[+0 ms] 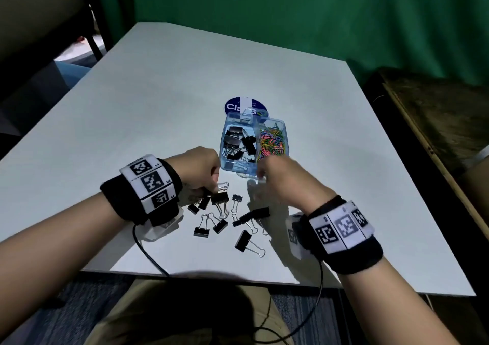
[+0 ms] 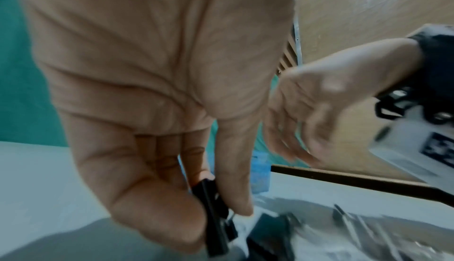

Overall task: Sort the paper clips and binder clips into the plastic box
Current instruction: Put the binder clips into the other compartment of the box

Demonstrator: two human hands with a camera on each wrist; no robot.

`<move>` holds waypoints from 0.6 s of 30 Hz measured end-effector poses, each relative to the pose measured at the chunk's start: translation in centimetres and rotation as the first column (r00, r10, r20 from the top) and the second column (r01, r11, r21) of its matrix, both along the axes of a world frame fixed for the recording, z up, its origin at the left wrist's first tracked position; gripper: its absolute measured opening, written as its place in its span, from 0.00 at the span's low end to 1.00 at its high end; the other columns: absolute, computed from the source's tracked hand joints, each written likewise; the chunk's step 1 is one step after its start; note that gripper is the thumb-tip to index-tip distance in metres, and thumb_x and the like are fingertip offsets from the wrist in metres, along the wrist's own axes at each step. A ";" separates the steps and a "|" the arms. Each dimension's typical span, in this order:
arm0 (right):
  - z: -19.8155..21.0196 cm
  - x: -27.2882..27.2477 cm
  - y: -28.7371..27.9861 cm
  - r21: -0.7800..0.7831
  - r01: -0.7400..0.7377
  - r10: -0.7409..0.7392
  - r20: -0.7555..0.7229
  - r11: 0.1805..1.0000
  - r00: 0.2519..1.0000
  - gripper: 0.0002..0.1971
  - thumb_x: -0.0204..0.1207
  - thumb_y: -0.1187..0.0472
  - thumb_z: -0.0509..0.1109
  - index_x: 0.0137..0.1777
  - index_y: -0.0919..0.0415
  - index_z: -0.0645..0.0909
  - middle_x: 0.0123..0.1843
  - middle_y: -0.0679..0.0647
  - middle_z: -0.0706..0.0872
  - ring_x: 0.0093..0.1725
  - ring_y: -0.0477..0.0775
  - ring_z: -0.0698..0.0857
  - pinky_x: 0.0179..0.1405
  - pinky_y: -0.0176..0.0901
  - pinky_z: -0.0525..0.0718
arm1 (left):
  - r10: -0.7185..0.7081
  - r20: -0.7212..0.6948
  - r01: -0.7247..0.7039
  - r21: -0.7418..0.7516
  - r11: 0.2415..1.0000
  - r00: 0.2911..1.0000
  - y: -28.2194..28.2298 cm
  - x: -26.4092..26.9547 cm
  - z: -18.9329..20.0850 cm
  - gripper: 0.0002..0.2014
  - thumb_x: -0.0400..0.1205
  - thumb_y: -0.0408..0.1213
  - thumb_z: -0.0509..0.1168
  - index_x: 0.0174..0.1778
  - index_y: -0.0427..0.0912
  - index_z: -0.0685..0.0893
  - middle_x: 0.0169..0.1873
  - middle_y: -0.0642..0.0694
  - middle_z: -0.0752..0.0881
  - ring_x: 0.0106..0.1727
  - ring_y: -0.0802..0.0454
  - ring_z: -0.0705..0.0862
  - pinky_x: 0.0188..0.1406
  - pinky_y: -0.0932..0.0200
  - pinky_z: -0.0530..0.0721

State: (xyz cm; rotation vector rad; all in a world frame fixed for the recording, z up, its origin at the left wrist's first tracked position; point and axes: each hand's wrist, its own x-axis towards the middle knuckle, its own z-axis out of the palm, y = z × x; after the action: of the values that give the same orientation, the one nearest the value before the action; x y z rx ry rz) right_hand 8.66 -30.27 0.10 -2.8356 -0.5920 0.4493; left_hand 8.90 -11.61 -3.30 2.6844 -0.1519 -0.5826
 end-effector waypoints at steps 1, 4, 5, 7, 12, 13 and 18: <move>-0.3 -0.7 -0.2 -0.079 -0.017 0.010 -0.081 0.997 0.997 0.13 0.69 0.58 0.78 0.49 0.61 0.81 0.44 0.54 0.83 0.42 0.56 0.83 0.34 0.44 0.80 | 0.008 0.022 -0.008 -0.013 1.000 1.000 0.1 0.2 0.4 0.06 0.71 0.37 0.77 0.37 0.40 0.87 0.36 0.46 0.89 0.41 0.48 0.87 0.37 0.57 0.81; -1.5 -1.7 -0.4 -0.172 -0.077 0.045 -0.181 0.982 0.983 0.15 0.62 0.60 0.82 0.45 0.56 0.79 0.43 0.53 0.80 0.44 0.57 0.82 0.27 0.40 0.73 | 0.087 0.152 -0.067 -0.128 0.989 0.985 0.2 1.5 2.1 0.06 0.72 0.36 0.76 0.34 0.40 0.86 0.29 0.49 0.88 0.28 0.61 0.85 0.27 0.68 0.81; -1.9 -1.8 -0.4 -0.155 -0.080 0.050 -0.189 0.985 0.981 0.14 0.62 0.62 0.81 0.44 0.56 0.80 0.45 0.55 0.82 0.46 0.59 0.83 0.28 0.41 0.73 | 0.130 0.202 -0.092 -0.185 0.978 0.971 0.1 2.0 2.7 0.06 0.72 0.35 0.76 0.33 0.40 0.85 0.27 0.50 0.87 0.22 0.65 0.82 0.22 0.73 0.78; -2.8 -1.5 -0.3 -0.131 -0.072 0.050 -0.168 0.989 0.984 0.12 0.64 0.67 0.77 0.47 0.60 0.83 0.50 0.59 0.85 0.51 0.61 0.85 0.31 0.43 0.76 | 0.211 0.300 -0.125 -0.282 0.951 0.930 -0.2 3.0 3.6 0.07 0.71 0.35 0.77 0.34 0.41 0.84 0.27 0.49 0.85 0.21 0.63 0.81 0.21 0.77 0.75; -3.4 -1.2 -0.3 -0.133 -0.072 0.062 -0.079 0.988 0.995 0.11 0.69 0.70 0.70 0.51 0.67 0.81 0.52 0.64 0.84 0.52 0.64 0.84 0.37 0.45 0.75 | 0.229 0.333 -0.157 -0.228 0.961 0.915 0.2 3.3 3.8 0.12 0.71 0.43 0.76 0.42 0.41 0.83 0.40 0.44 0.87 0.42 0.47 0.83 0.45 0.54 0.81; -3.3 -1.2 -0.3 -0.124 -0.083 0.074 -0.070 0.989 0.995 0.10 0.68 0.69 0.71 0.49 0.66 0.80 0.51 0.63 0.83 0.52 0.63 0.84 0.36 0.45 0.75 | 0.205 0.308 -0.150 -0.193 0.970 0.929 0.3 3.0 3.6 0.13 0.70 0.44 0.77 0.41 0.40 0.84 0.40 0.44 0.87 0.42 0.47 0.84 0.44 0.54 0.81; -2.5 -0.8 -0.1 -0.021 -0.038 0.037 -0.028 0.999 0.999 0.09 0.69 0.66 0.71 0.35 0.60 0.71 0.36 0.55 0.77 0.37 0.57 0.76 0.25 0.41 0.67 | -0.014 -0.012 0.014 -0.044 0.999 1.000 0.5 0.1 1.7 0.15 0.66 0.44 0.80 0.43 0.43 0.85 0.36 0.51 0.86 0.39 0.51 0.84 0.36 0.57 0.82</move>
State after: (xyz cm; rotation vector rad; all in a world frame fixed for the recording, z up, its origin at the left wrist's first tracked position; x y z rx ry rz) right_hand 7.91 -30.36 -2.37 -2.8379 -0.6397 0.5028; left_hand 9.02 -11.11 -1.57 2.6392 -0.1781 -0.5935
